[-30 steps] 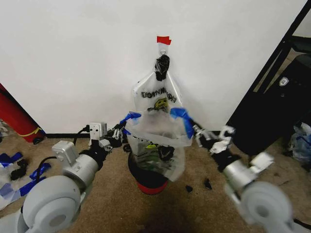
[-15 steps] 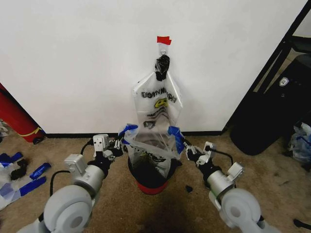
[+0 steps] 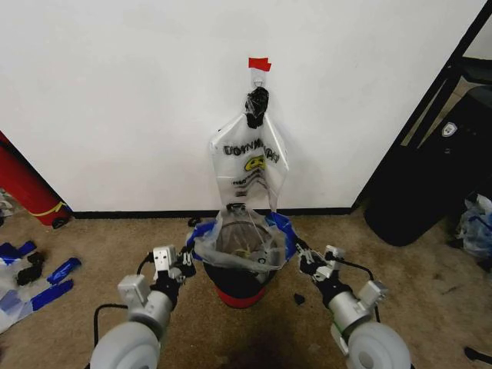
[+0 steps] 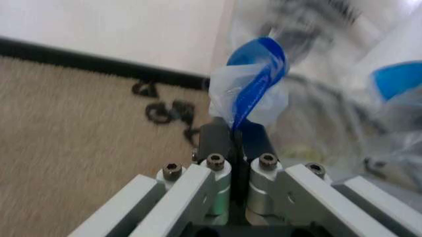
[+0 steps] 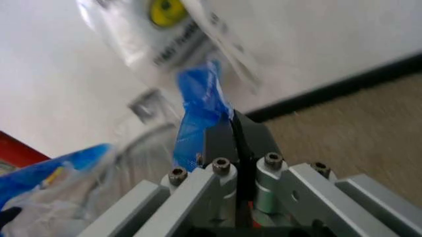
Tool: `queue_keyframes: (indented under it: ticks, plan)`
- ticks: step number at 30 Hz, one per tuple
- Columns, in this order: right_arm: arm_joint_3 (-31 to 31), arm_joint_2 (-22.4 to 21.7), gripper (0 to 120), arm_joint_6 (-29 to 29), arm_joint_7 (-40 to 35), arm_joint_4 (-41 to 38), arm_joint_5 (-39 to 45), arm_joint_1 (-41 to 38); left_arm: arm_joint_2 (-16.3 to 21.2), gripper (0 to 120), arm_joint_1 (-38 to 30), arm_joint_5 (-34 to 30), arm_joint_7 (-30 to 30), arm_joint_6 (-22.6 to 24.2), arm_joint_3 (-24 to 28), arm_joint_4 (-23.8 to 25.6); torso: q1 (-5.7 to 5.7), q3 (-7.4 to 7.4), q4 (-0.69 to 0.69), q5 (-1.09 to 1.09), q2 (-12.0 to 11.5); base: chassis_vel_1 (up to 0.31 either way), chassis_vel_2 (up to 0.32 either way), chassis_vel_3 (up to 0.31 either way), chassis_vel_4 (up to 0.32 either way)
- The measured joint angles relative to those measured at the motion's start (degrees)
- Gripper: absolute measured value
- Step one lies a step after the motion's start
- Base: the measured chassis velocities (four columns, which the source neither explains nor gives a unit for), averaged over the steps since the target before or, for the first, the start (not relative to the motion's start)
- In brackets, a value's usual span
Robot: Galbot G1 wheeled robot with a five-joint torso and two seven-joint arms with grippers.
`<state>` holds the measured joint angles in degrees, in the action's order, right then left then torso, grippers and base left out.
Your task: Pick up the garbage bag from the wall and place it over the trash bin.
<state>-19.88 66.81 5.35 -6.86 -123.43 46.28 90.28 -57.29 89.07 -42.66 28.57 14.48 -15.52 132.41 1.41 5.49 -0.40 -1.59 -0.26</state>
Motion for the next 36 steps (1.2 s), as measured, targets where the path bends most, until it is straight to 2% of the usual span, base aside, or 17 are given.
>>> queue_keyframes:
  ticks: [7, 13, 20, 23, 36]
  plan:
    - [1.1, 1.6, 0, -1.0, -0.3, 1.7, -2.9, 3.2, 0.2, 0, 4.2, 1.1, -0.3, 1.1, -0.7, 0.6, 0.0, 0.0, 0.0, 0.0, 0.0, 0.0, 0.0, 0.0, 0.0]
    - [3.1, 3.0, 0, -0.9, -1.1, 3.8, -4.2, 1.4, 0.0, 0, 5.4, 1.0, 0.0, 2.6, -0.4, 0.3, 0.0, 0.0, 0.01, 0.0, 0.0, 0.0, 0.0, 0.0, 0.0]
    - [3.6, 3.3, 0, 0.6, -1.9, 5.9, -3.7, -0.6, 1.8, 0, 7.6, 0.5, 1.1, 4.7, -1.8, 2.9, 0.0, 0.01, 0.01, 0.0, 0.0, 0.0, 0.0, 0.0, 0.0]
    - [2.8, 2.6, 0, 1.0, -1.9, 4.1, -2.7, 0.7, 3.6, 0, 8.6, 0.1, 1.2, 5.4, -2.9, 6.1, 0.0, 0.0, 0.0, 0.01, 0.0, 0.0, 0.0, 0.0, 0.0]
    - [1.2, 0.8, 0, 4.6, -2.8, -0.1, -2.4, 5.2, 5.2, 0, 11.3, 0.6, 1.5, 7.1, -2.9, 7.8, 0.0, 0.0, 0.01, 0.01, 0.0, 0.0, 0.0, 0.0, 0.0]
